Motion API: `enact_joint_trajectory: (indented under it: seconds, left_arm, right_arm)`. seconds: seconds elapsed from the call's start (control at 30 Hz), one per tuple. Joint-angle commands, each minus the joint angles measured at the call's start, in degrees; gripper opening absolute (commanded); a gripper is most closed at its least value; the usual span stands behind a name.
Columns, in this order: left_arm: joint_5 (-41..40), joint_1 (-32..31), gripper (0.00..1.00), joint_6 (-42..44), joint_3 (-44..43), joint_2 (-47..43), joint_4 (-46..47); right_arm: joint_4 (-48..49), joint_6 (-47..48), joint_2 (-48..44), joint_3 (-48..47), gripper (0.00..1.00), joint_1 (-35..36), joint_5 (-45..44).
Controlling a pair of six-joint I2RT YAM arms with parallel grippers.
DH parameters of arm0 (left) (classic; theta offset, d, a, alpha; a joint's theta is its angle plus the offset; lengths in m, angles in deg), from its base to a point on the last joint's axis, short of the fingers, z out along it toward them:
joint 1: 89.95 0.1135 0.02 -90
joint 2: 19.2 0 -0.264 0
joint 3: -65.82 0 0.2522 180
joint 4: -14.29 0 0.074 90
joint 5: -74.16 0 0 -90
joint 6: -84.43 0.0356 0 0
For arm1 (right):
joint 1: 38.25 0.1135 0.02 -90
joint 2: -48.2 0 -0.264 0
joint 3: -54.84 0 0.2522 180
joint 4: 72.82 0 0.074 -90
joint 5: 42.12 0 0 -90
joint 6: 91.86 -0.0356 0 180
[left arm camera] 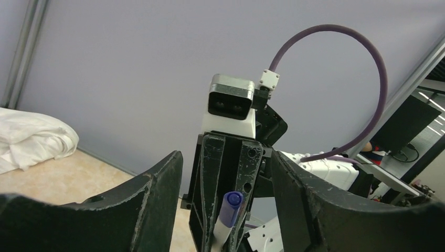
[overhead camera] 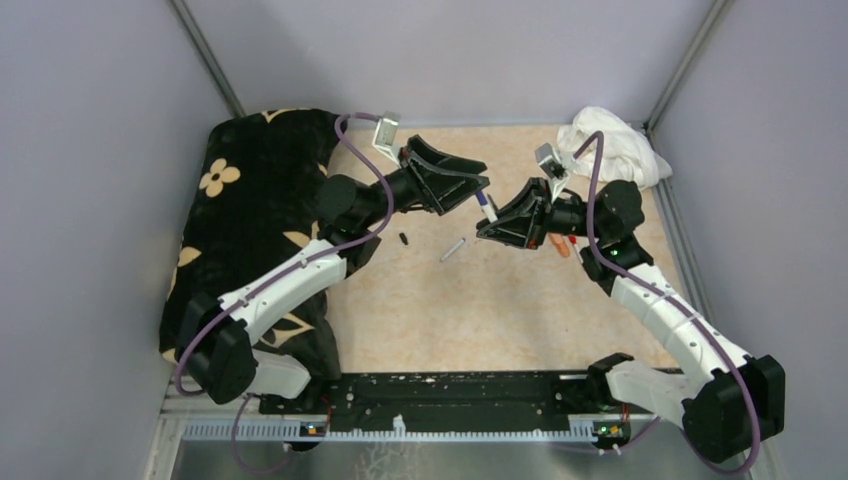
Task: Insert the pens into the pen caps
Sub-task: Press the pen cap onto the pen.
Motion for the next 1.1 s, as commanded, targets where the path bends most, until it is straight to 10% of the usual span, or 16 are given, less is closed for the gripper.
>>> enact_joint_trajectory:
  seconds: [0.0, 0.7, 1.07]
  left_arm:
    - [2.04, -1.0, 0.66, -0.08, -2.3, 0.92, 2.66]
    - [3.02, -1.89, 0.43, 0.93, -0.92, 1.88, 2.04]
    - [3.97, -2.3, 0.0, 1.51, -0.84, 2.64, 2.33]
  right_arm:
    - [0.32, 1.01, 0.09, -2.93, 0.0, -0.34, -1.01]
    - [2.52, -2.02, 0.74, -3.81, 0.0, -0.71, -2.57]
    - [3.07, -2.87, 0.67, -3.96, 0.0, -0.88, -2.64]
